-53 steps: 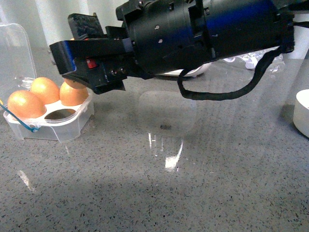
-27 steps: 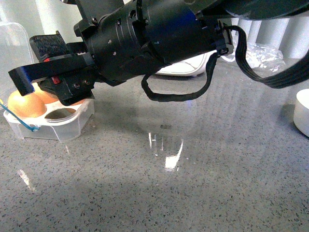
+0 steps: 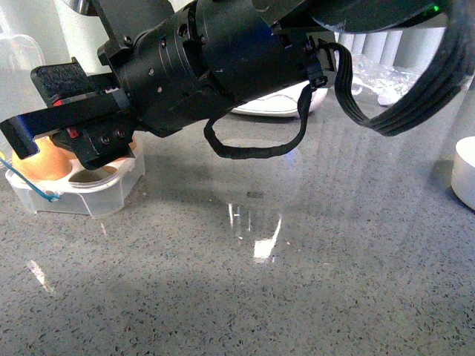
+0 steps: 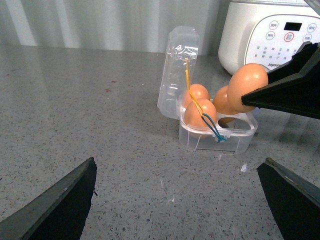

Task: Put egg into box

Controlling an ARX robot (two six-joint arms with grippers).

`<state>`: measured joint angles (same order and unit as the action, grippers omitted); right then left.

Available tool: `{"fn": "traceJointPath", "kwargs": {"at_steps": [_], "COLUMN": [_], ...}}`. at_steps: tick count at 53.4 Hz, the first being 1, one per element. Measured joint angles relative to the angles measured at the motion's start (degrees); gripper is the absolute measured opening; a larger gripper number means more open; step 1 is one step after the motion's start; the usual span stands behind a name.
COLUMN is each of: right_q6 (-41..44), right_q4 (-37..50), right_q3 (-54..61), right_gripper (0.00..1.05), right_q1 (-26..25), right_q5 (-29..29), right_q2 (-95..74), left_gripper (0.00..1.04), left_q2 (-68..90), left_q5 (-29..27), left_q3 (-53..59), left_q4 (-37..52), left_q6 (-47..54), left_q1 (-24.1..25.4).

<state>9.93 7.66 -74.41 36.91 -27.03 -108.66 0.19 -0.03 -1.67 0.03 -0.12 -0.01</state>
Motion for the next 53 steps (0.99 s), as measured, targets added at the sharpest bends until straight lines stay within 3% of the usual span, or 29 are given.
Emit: {"fn": "traceJointPath", "kwargs": {"at_steps": [9,18,27,42,53], "right_q6": [0.6,0.7,0.8,-0.2,-4.3], "right_q4": [-0.2,-0.2,-0.2,2.4,8.9], "right_q3": [0.0,0.0,0.0,1.1,8.5], "right_gripper": [0.42,0.77,0.99,0.98,0.98], "right_q1": [0.0,-0.4,-0.9,-3.4,-9.3], "right_q5": [0.4,0.3,0.3,0.5,3.5], "right_q2": [-0.3,-0.4,-0.4,0.9,10.9], "left_gripper": [0.98,0.98,0.98,0.98,0.98], "left_q2": [0.0,0.0,0.0,0.0,0.0], "left_q5": [0.0,0.0,0.0,0.0,0.0], "left_q3": [0.0,0.0,0.0,0.0,0.0], "left_q4": [0.0,0.0,0.0,0.0,0.0], "left_q6": [0.0,0.0,0.0,0.0,0.0], "left_q1": [0.0,0.0,0.0,0.0,0.0]}}
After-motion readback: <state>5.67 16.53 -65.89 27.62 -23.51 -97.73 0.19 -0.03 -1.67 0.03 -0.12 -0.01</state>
